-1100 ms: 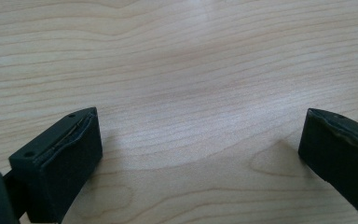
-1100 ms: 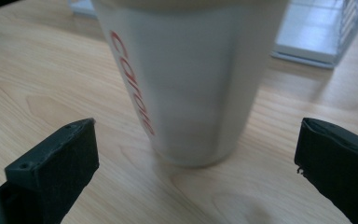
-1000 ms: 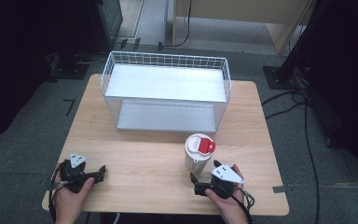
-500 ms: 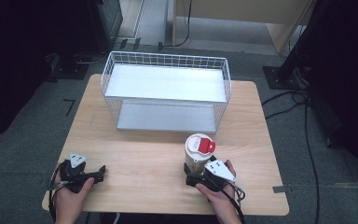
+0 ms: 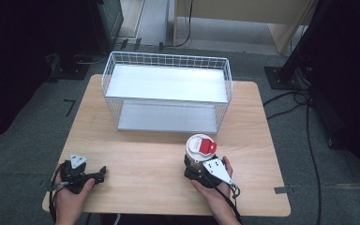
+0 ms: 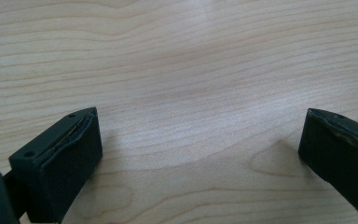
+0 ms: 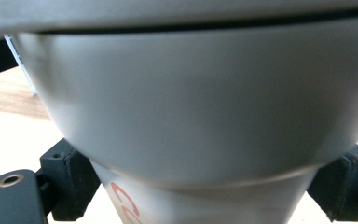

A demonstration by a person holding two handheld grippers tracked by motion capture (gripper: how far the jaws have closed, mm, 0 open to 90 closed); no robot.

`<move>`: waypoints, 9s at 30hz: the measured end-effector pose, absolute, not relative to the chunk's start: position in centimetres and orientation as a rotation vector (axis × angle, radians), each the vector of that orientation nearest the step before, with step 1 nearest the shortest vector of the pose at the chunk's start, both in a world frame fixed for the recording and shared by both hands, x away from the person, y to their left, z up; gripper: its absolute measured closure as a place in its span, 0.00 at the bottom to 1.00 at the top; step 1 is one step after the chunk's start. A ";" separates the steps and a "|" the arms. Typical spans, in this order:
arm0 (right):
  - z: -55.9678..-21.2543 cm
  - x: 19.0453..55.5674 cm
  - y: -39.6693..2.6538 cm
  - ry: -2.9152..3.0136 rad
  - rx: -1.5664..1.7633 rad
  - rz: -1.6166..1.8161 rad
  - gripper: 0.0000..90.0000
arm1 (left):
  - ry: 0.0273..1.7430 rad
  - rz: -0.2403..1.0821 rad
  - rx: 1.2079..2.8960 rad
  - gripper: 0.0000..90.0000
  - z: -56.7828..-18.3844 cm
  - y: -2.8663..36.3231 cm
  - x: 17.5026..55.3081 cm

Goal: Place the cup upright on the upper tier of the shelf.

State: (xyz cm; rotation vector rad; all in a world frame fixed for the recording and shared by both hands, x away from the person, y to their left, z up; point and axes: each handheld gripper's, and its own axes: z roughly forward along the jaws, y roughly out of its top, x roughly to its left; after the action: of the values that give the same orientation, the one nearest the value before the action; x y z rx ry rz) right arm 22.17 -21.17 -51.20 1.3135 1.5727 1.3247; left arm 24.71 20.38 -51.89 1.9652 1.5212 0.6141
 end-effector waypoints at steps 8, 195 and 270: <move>-51.4 22.3 -21.0 1.551 1.301 1.333 0.12 | 1.521 0.614 1.965 0.00 -51.9 20.4 24.7; -36.9 35.3 -20.8 1.509 1.107 1.432 0.09 | 1.519 0.617 1.962 0.00 -51.9 20.4 24.7; -51.9 22.6 -39.2 1.519 1.464 1.075 0.09 | 1.519 0.615 1.964 0.00 -51.9 20.4 24.7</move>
State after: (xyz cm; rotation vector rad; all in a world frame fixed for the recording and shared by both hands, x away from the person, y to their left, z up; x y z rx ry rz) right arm 22.57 -39.19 -51.86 1.4638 1.5189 1.0748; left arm 24.68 20.36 -51.91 1.9643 1.5190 0.6155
